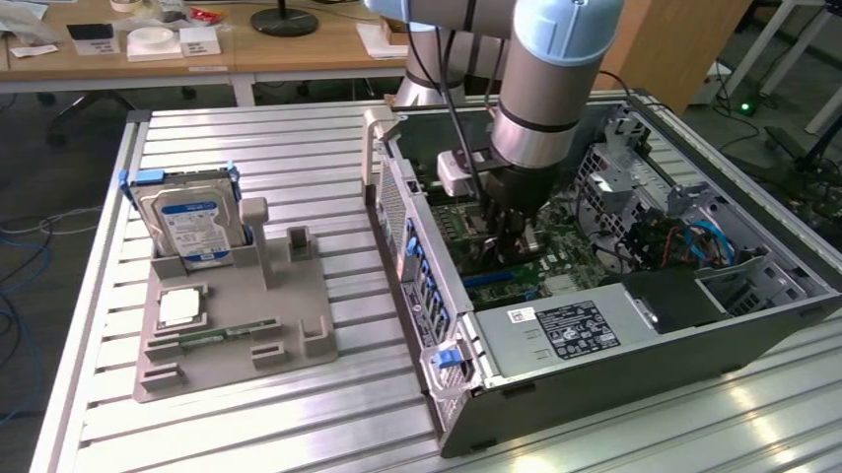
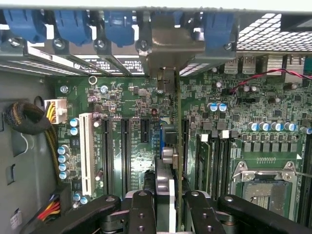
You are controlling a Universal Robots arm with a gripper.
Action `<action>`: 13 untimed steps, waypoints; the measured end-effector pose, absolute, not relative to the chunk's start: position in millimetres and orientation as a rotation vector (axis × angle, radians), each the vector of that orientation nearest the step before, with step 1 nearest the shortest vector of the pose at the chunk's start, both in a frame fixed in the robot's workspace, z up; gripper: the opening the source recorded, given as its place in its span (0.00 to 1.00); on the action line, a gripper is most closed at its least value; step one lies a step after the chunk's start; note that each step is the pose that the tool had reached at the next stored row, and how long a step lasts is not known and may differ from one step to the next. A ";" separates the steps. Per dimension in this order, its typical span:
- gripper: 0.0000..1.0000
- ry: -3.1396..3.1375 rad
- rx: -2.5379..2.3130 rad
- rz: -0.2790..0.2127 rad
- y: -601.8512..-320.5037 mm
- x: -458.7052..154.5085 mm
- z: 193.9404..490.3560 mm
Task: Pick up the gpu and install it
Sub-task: 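Insert the gpu into the slot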
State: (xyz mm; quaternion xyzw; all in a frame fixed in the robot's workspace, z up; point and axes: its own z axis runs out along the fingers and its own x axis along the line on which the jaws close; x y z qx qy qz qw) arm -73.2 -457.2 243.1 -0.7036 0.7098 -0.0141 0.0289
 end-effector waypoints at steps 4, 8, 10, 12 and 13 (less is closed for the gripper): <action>0.28 2.190 -2.171 -0.044 -457.0 -74.6 239.7; 0.28 2.190 -2.171 -0.044 -456.9 -74.8 235.9; 0.28 2.190 -2.171 -0.044 -456.9 -74.8 234.1; 0.28 2.190 -2.171 -0.044 -456.9 -74.7 232.5; 0.28 2.190 -2.171 -0.044 -456.9 -74.7 231.8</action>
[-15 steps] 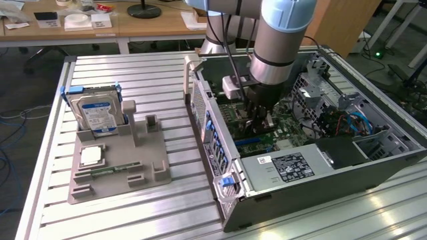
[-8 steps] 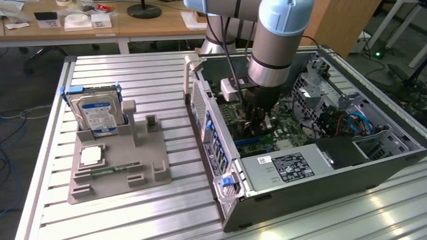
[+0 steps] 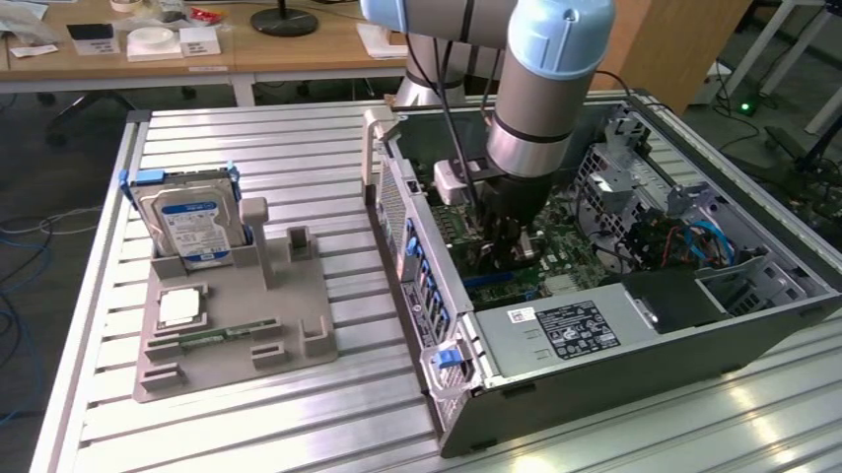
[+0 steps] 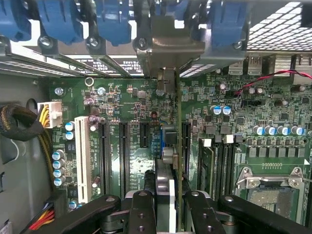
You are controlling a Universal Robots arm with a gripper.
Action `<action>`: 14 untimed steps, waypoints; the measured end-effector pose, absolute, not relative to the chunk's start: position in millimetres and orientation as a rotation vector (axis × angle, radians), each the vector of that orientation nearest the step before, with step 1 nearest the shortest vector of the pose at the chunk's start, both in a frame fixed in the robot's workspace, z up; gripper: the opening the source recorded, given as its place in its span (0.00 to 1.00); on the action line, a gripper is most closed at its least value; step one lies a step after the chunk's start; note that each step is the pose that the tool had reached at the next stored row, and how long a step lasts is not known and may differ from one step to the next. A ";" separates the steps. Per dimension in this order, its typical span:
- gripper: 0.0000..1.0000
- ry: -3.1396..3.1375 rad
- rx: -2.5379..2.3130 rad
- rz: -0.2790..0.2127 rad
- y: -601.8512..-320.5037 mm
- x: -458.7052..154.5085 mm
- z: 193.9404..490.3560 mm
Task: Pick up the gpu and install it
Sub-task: 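Insert the gpu into the slot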
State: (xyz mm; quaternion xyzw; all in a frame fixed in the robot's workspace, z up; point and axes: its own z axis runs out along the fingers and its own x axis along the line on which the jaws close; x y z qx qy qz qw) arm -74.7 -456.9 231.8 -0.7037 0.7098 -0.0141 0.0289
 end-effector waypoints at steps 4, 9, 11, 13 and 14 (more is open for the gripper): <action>0.28 2.190 -2.171 -0.044 -457.0 -74.8 229.8; 0.28 2.190 -2.171 -0.044 -456.9 -74.8 229.7; 0.28 2.190 -2.171 -0.044 -456.9 -74.8 229.6; 0.28 2.190 -2.170 -0.043 -457.2 -74.9 229.5; 0.28 2.191 -2.170 -0.044 -457.4 -74.9 229.5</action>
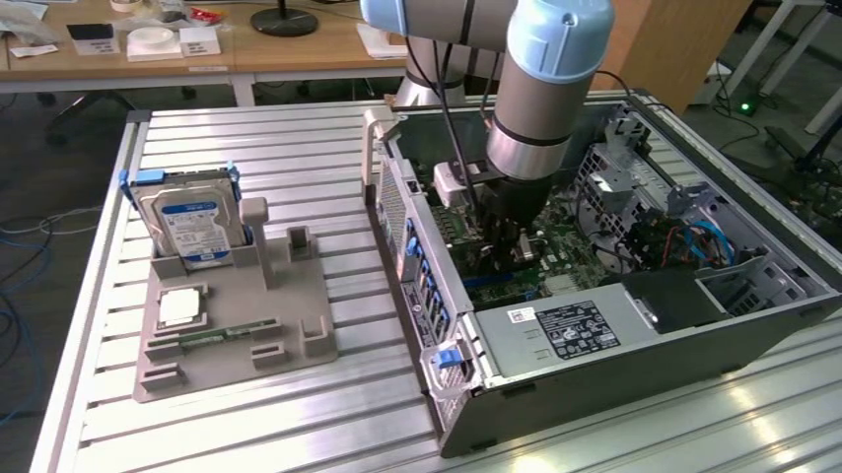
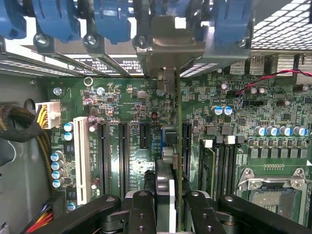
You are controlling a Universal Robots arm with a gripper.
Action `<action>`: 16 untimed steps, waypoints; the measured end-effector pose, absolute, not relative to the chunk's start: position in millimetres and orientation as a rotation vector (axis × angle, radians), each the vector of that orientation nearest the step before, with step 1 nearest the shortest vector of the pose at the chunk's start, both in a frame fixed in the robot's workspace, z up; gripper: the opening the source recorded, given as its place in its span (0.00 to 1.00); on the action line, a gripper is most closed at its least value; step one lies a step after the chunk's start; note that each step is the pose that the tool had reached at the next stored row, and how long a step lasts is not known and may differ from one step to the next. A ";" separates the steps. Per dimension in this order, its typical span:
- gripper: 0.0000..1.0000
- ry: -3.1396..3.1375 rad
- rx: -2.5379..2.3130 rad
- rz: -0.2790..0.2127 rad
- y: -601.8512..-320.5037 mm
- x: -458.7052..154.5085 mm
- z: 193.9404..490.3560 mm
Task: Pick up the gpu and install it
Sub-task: 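Insert the gpu into the slot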
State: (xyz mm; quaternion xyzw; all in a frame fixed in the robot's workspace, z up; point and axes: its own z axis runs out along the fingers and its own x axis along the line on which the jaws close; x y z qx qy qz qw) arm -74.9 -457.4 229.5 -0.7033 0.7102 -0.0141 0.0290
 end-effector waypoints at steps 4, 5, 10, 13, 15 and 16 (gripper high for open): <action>0.28 2.193 -2.168 -0.044 -457.7 -74.8 229.5; 0.28 2.193 -2.168 -0.044 -457.7 -74.8 229.4; 0.28 2.193 -2.167 -0.044 -457.7 -74.8 226.5; 0.28 2.194 -2.168 -0.044 -457.7 -74.8 225.4; 0.28 2.194 -2.168 -0.044 -457.8 -74.8 224.6; 0.28 2.194 -2.168 -0.044 -457.8 -74.8 224.5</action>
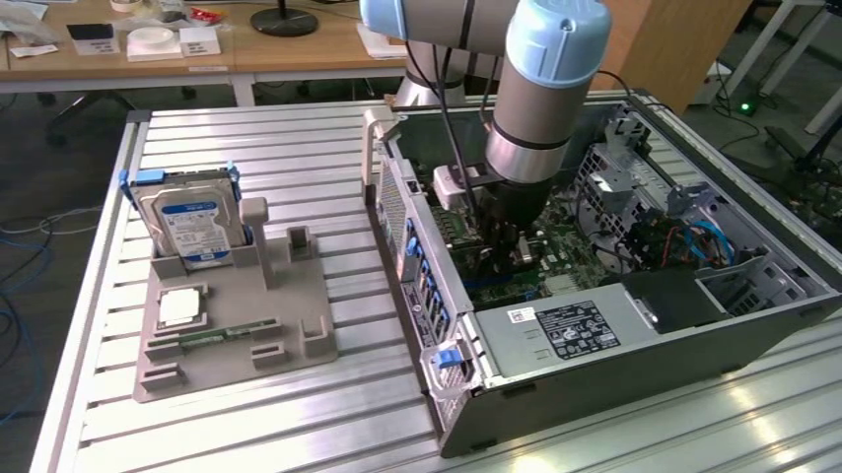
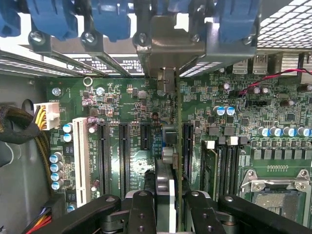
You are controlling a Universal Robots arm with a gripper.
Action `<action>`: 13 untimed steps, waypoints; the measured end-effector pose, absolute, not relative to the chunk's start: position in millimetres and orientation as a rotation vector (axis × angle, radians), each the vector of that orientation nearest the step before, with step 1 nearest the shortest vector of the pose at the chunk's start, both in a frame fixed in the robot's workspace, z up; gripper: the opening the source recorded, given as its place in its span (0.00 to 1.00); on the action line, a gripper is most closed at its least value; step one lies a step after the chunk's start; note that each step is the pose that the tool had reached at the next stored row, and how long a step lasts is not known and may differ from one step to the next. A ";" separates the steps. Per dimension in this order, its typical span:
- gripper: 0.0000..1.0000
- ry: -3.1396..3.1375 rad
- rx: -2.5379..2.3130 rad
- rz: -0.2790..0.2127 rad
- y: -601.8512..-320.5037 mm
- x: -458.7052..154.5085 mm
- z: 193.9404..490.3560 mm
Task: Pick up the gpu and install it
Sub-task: 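Insert the gpu into the slot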
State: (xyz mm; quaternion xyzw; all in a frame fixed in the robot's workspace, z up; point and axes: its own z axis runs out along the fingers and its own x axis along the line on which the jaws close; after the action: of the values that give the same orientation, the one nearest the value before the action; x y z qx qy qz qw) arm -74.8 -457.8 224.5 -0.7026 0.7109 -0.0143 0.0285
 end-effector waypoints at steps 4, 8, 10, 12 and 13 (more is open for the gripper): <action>0.28 2.192 -2.166 -0.043 -457.5 -74.7 225.5; 0.28 2.193 -2.167 -0.044 -457.7 -74.8 227.4; 0.28 2.193 -2.167 -0.044 -457.6 -74.8 227.4; 0.28 2.193 -2.168 -0.044 -457.7 -74.8 227.1; 0.28 2.193 -2.167 -0.044 -457.7 -74.8 226.8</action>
State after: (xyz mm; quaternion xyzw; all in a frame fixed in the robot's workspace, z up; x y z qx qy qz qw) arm -74.8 -457.7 226.8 -0.7025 0.7109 -0.0142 0.0289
